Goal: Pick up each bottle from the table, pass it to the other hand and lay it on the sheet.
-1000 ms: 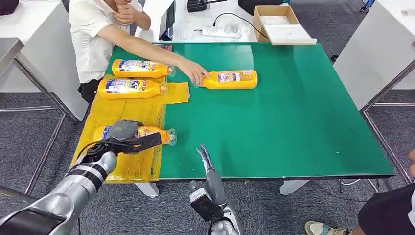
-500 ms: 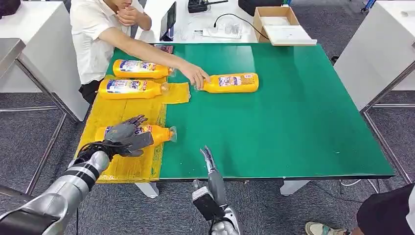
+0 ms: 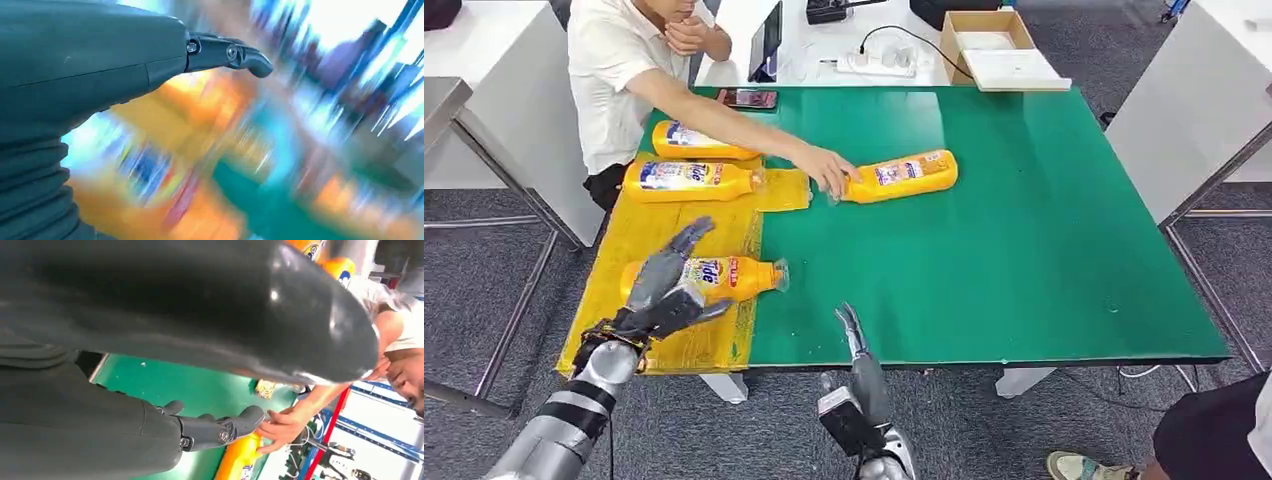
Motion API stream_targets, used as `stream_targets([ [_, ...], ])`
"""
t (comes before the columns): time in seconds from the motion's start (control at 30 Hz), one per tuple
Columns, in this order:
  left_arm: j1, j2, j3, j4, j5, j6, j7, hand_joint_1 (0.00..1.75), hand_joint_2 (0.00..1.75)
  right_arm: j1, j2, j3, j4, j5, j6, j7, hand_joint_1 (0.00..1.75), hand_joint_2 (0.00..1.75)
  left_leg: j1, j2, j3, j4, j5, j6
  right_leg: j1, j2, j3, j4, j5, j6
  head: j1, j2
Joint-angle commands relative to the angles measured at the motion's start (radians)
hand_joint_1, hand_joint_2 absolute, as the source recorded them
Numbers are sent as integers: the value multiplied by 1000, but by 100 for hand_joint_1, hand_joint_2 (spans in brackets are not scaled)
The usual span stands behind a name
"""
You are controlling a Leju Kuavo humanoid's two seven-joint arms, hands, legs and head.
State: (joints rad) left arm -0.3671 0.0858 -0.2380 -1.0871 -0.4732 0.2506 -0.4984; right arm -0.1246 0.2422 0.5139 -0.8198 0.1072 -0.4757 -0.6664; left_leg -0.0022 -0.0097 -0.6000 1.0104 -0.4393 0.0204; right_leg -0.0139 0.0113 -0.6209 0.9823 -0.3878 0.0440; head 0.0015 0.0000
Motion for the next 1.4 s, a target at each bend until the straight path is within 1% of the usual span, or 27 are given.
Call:
stream_targets([
  [0.03,189,-138,31,-602,231,193,-164,0,175,3,-14,54,42,0,-9,-32,0,0,2,-2,1,1,-3,0,2,-3,2,0,-3,-1,0,0],
  [0.13,207,-137,14,-626,266,191,-173,0,175,-3,-21,61,45,8,-8,-32,0,0,1,2,1,0,-3,0,1,1,2,-1,-2,-1,0,0],
  [0.17,219,-139,-4,-628,291,180,-182,0,175,-18,-47,81,47,49,-37,-32,0,0,1,2,0,0,-2,0,1,1,1,-1,-1,-1,0,0],
  [0.2,222,-142,-9,-627,291,180,-184,0,175,-21,-54,78,45,46,-30,-32,0,0,0,1,-1,0,-2,0,1,0,0,-1,-1,-1,0,0],
  [0.23,225,-142,-20,-623,305,171,-190,0,175,-30,-70,83,50,86,-74,-32,0,0,0,1,1,-1,-2,0,1,-1,2,-1,-1,-1,0,0],
  [0.27,238,-144,-31,-627,329,156,-192,0,175,-58,-90,92,94,186,-203,-32,0,0,0,0,-1,-1,-1,0,0,-1,0,-1,-1,-1,0,0],
  [0.3,253,-147,-48,-632,357,137,-193,0,175,-31,-71,-167,54,584,-222,-32,0,175,0,-1,4,-2,-2,-1,1,-2,5,-2,-2,-2,0,0],
  [0.33,270,-157,-62,-647,383,134,-198,0,175,-56,-83,-283,33,663,-222,-14,0,175,0,0,2,-1,-2,0,1,-2,3,-2,-2,-1,0,0],
  [0.37,291,-162,-71,-666,406,133,-194,0,175,-61,-97,-373,-34,786,-222,21,0,175,0,-1,4,-2,-2,0,1,-3,5,-3,-2,-1,0,0],
  [0.43,307,-158,-82,-680,405,144,-194,0,175,-92,-128,-343,-11,745,-222,27,0,175,-1,-1,-1,-1,-1,1,-1,-1,0,-1,0,0,0,0],
  [0.5,307,-158,-82,-680,405,144,-194,0,175,-92,-128,-343,-11,745,-222,27,0,175,0,1,1,0,-2,1,0,-1,2,-1,-1,0,0,0],
  [0.57,307,-158,-82,-680,405,144,-194,0,175,-92,-128,-343,-11,745,-222,27,0,175,-1,-1,1,0,-2,1,0,-3,3,-1,-2,0,0,0],
  [0.6,300,-152,-75,-678,412,140,-192,0,175,-76,-116,-346,-29,761,-222,34,0,175,-1,-2,-1,0,-1,1,0,-2,1,-2,0,0,0,0],
  [0.73,300,-152,-75,-678,412,140,-192,0,175,-76,-116,-346,-29,761,-222,34,0,175,-1,-1,2,0,-2,0,0,-2,4,-1,-2,-1,-1,0],
  [0.8,300,-152,-75,-678,412,140,-192,0,175,-76,-116,-346,-29,761,-222,34,0,175,-2,-1,0,0,-1,0,-1,-2,2,-1,-1,0,-1,0],
  [0.83,301,-156,-72,-678,418,139,-191,0,175,-60,-111,-363,-63,818,-222,52,0,175,-1,-1,3,0,-2,-1,0,-2,4,-1,-2,-1,0,0],
  [0.87,311,-162,-69,-681,445,120,-181,0,175,-51,-110,-426,-112,953,-222,107,0,175,-1,-1,1,0,-2,0,0,-2,2,-1,-1,-1,0,0],
  [0.9,323,-163,-69,-683,451,113,-178,0,175,-67,-127,-437,-99,958,-222,119,0,175,-1,-2,3,0,-3,-1,0,-3,4,-1,-2,-1,0,0],
  [0.97,347,-159,-70,-671,430,116,-178,0,175,-126,-208,-412,-41,938,-222,185,0,175,-1,-1,1,0,-1,0,-1,-2,2,-1,-1,0,0,0],
  [1.0,351,-157,-70,-666,430,113,-177,0,175,-147,-234,-403,-18,934,-222,206,0,175,-1,0,3,-1,-2,0,0,-2,5,-2,-2,-1,0,0],
  [1.03,355,-155,-70,-662,439,99,-169,0,175,-160,-254,-413,-18,973,-222,250,0,175,-1,0,2,-1,-1,1,-1,-1,3,-2,-1,0,-1,0],
  [1.07,355,-154,-71,-656,436,96,-168,0,175,-174,-266,-417,2,974,-222,254,0,175,-2,0,1,-1,-1,1,-1,-1,2,-2,0,0,0,0],
  [1.13,351,-151,-78,-650,414,96,-171,0,175,-199,-279,-426,31,1009,-222,273,0,175,-2,-2,1,0,-1,1,-1,-3,3,-2,-1,0,0,0],
  [1.23,344,-144,-95,-635,381,87,-153,0,175,-256,-285,-431,130,1009,-211,327,0,175,-3,0,2,-1,-1,1,-3,-1,3,-2,0,0,0,0],
  [1.3,347,-157,-89,-637,375,102,-154,0,175,-324,-303,-397,237,1047,-148,455,0,175,-3,2,3,-1,-2,0,-2,1,5,-3,0,0,0,0],
  [1.33,342,-159,-89,-638,370,107,-152,0,175,-356,-307,-386,286,1059,-96,496,0,175,-4,2,3,-1,-2,1,-3,1,4,-3,1,0,-1,0],
  [1.4,326,-162,-100,-632,389,87,-138,0,175,-400,-299,-384,353,1062,-71,528,0,175,-3,2,3,0,-2,0,-2,0,4,-2,0,0,0,0],
])
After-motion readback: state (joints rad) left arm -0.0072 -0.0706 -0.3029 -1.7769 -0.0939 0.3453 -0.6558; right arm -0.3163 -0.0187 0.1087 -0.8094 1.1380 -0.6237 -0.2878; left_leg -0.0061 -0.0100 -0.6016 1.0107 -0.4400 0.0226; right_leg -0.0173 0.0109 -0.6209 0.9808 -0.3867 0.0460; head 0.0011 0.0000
